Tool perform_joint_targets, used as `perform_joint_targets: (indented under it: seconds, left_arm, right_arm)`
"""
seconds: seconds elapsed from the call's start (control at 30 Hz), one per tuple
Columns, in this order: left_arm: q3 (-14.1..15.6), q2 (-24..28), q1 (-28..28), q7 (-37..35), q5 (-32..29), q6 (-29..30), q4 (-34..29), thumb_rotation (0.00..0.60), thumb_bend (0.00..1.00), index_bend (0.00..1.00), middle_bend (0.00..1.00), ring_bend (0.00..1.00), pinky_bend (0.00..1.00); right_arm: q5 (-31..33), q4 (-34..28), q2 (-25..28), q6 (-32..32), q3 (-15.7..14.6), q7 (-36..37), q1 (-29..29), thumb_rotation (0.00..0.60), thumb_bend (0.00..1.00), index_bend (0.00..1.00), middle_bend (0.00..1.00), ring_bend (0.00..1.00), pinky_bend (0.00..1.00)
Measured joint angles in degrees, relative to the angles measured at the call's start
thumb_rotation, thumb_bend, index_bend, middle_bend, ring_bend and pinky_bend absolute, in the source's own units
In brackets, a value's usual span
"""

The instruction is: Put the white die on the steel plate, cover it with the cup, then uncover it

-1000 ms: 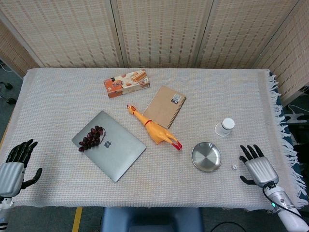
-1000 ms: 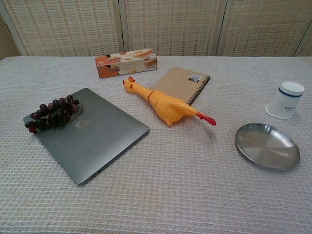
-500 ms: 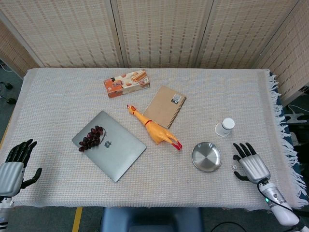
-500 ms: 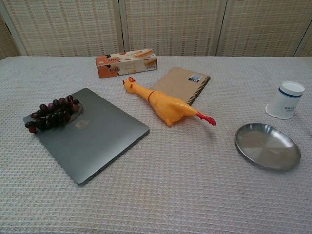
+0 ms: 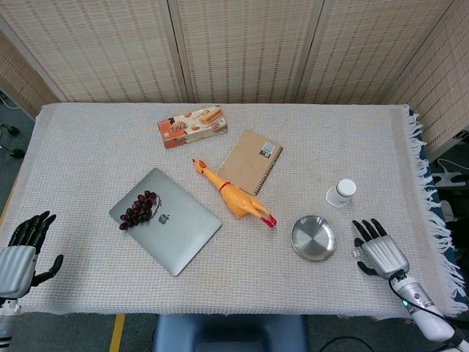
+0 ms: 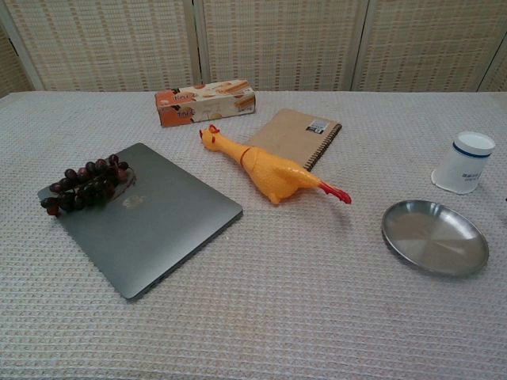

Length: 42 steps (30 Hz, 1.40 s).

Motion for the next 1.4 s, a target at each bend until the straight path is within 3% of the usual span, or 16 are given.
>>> perform_joint_targets:
  seconds: [0.47,1.4]
  left_arm:
    - [-0.1,0.0,0.0,-0.6,-0.3,-0.1,0.0,0.600,0.37,0.00,0.00,0.00,0.09]
    - [-0.1,0.0,-0.3,-0.3,-0.7,-0.8,0.1,0.600,0.37,0.00,0.00,0.00,0.09]
  right_arm:
    - [-0.9,1.6,-1.4,0.4,-0.4,0.6,0.6,0.599,0.29,0.45,0.00,0.00,0.00]
    - [-0.1,2.6,-3.4,0.6,0.1,1.7,0.9,0.600,0.29,0.50,0.00,0.00,0.00]
